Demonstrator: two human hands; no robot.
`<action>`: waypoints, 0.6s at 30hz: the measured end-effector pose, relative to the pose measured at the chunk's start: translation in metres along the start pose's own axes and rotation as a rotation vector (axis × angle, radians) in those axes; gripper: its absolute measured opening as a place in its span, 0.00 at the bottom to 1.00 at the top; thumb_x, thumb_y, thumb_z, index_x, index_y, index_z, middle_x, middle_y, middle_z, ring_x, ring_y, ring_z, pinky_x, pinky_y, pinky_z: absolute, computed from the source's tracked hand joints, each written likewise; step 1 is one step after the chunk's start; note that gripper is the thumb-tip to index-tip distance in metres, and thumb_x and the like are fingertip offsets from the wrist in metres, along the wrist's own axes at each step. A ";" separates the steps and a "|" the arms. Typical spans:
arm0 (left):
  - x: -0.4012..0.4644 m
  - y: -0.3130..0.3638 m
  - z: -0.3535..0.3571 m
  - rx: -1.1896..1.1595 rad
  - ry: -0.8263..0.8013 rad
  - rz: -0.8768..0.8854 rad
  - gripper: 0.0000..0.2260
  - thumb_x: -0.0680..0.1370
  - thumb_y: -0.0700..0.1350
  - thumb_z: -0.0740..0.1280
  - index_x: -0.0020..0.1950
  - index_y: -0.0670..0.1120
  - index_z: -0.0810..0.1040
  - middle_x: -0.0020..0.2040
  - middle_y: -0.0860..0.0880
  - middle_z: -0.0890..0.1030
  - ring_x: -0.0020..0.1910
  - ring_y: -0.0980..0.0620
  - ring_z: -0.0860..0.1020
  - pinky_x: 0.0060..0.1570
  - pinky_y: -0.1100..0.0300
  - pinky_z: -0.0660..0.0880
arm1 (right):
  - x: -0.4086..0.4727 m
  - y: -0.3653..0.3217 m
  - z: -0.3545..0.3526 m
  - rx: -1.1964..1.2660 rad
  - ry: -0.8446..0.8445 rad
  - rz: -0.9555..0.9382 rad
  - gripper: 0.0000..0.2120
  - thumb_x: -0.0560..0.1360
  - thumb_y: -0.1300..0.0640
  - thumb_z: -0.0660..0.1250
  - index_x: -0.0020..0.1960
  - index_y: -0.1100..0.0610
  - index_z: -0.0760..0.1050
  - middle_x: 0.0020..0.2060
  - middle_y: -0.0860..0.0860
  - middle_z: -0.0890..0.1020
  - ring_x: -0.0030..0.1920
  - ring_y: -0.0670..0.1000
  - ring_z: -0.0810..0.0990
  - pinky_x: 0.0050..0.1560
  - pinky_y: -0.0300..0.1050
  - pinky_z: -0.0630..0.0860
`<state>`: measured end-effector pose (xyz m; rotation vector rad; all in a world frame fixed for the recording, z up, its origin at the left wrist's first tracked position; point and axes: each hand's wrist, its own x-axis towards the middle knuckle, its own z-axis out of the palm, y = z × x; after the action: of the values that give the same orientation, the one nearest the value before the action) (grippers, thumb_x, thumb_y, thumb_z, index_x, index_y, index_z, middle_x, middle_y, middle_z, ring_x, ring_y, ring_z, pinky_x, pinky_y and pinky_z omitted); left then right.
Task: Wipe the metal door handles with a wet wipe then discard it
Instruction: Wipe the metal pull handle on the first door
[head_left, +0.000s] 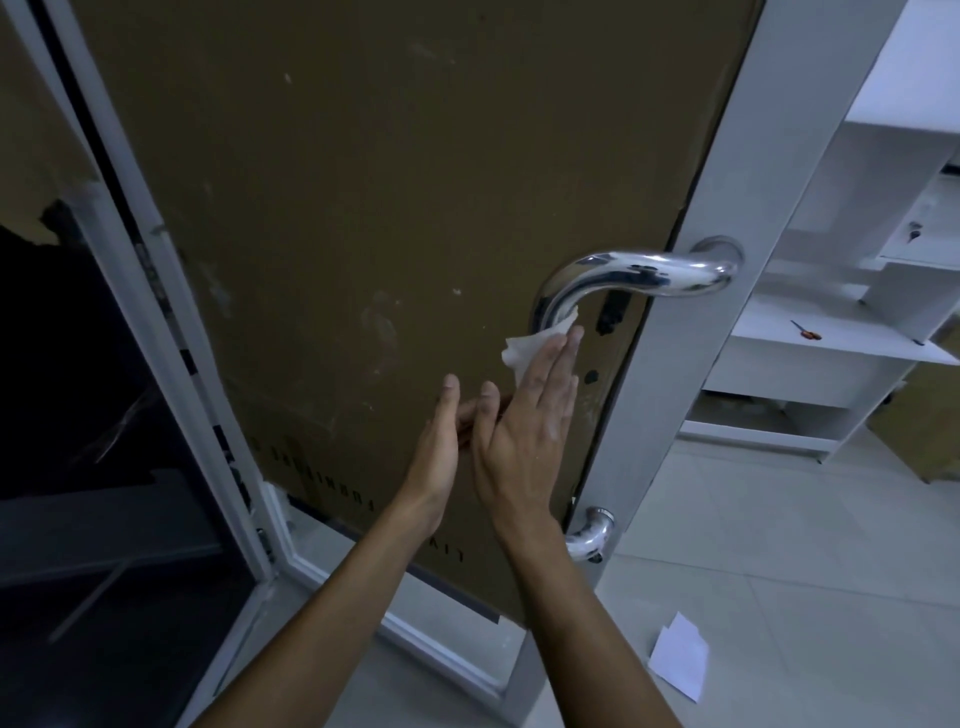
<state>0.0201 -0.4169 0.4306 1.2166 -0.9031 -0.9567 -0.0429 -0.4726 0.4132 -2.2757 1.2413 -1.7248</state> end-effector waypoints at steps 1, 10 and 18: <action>0.000 -0.001 0.000 -0.006 -0.009 0.001 0.29 0.79 0.65 0.45 0.50 0.57 0.85 0.53 0.53 0.85 0.56 0.59 0.80 0.59 0.57 0.73 | -0.006 0.002 0.000 -0.019 -0.019 -0.010 0.35 0.81 0.50 0.54 0.78 0.59 0.37 0.78 0.51 0.39 0.79 0.53 0.43 0.77 0.47 0.42; 0.005 -0.001 -0.003 -0.059 -0.035 -0.022 0.31 0.80 0.64 0.43 0.57 0.52 0.83 0.56 0.52 0.84 0.59 0.57 0.79 0.67 0.53 0.70 | 0.007 0.022 -0.003 -0.251 0.005 -0.246 0.35 0.81 0.45 0.51 0.78 0.57 0.36 0.78 0.52 0.37 0.79 0.52 0.42 0.77 0.57 0.50; 0.007 0.000 -0.006 -0.071 -0.075 -0.015 0.32 0.77 0.66 0.43 0.57 0.52 0.82 0.56 0.52 0.84 0.59 0.58 0.79 0.59 0.59 0.71 | 0.017 0.035 -0.010 -0.374 0.028 -0.376 0.36 0.80 0.46 0.56 0.79 0.57 0.40 0.79 0.52 0.39 0.79 0.52 0.42 0.76 0.56 0.46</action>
<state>0.0285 -0.4218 0.4299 1.1351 -0.9118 -1.0439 -0.0697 -0.5024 0.4144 -2.8683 1.3011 -1.7554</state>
